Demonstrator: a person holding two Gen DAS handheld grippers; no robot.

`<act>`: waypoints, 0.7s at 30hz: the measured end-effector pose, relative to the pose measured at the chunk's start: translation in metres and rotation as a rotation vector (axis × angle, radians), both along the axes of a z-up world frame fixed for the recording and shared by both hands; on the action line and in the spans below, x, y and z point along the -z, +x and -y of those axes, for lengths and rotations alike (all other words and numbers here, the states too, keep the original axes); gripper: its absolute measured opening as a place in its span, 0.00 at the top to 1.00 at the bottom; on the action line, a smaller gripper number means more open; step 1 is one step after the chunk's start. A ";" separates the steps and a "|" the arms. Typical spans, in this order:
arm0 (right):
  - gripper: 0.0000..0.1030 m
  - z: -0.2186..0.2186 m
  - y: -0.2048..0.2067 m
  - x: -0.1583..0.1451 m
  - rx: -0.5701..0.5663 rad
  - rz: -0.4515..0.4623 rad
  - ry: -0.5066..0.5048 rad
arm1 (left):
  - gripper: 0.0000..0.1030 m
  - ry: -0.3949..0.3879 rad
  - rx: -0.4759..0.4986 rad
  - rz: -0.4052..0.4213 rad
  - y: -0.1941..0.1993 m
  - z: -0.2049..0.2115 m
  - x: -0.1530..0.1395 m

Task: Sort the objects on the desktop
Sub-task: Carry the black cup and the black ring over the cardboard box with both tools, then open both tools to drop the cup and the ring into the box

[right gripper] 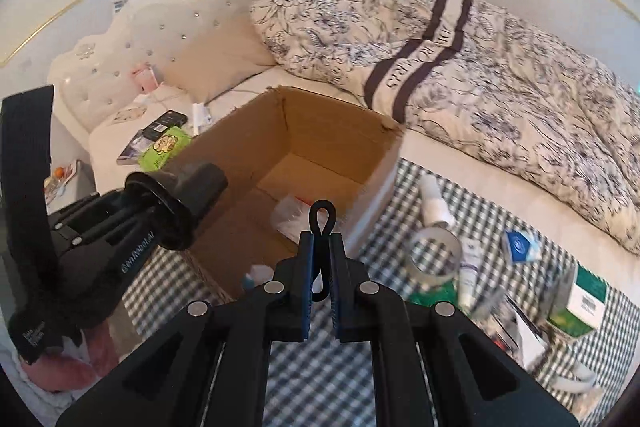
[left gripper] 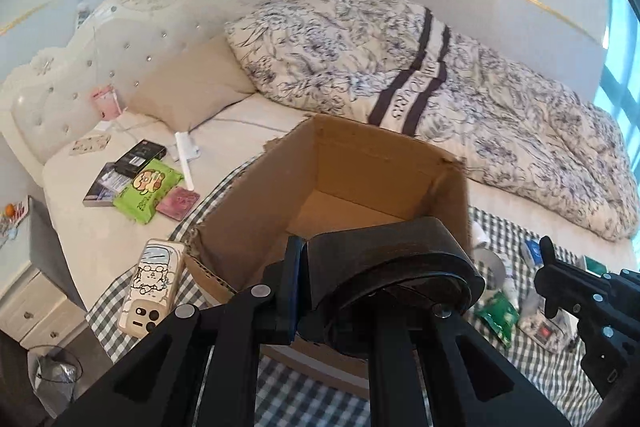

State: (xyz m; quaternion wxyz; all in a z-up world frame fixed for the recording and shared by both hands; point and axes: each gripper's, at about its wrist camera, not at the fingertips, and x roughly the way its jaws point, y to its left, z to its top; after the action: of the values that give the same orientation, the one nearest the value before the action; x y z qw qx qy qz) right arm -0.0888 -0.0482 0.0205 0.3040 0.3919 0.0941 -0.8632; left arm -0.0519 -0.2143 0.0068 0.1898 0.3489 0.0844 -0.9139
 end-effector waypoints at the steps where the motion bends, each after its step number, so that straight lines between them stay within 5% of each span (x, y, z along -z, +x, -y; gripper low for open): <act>1: 0.93 0.004 -0.003 0.001 -0.006 0.005 -0.005 | 0.89 0.001 -0.004 0.005 -0.002 0.003 0.002; 21: 0.93 0.065 -0.040 0.043 -0.054 0.086 0.011 | 0.89 0.032 -0.050 0.067 -0.039 0.047 0.043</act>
State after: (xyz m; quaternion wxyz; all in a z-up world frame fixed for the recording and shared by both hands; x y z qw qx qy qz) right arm -0.1285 -0.1130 -0.0227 0.3287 0.4276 0.0960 -0.8366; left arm -0.0909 -0.2610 -0.0359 0.2094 0.3800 0.1014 -0.8953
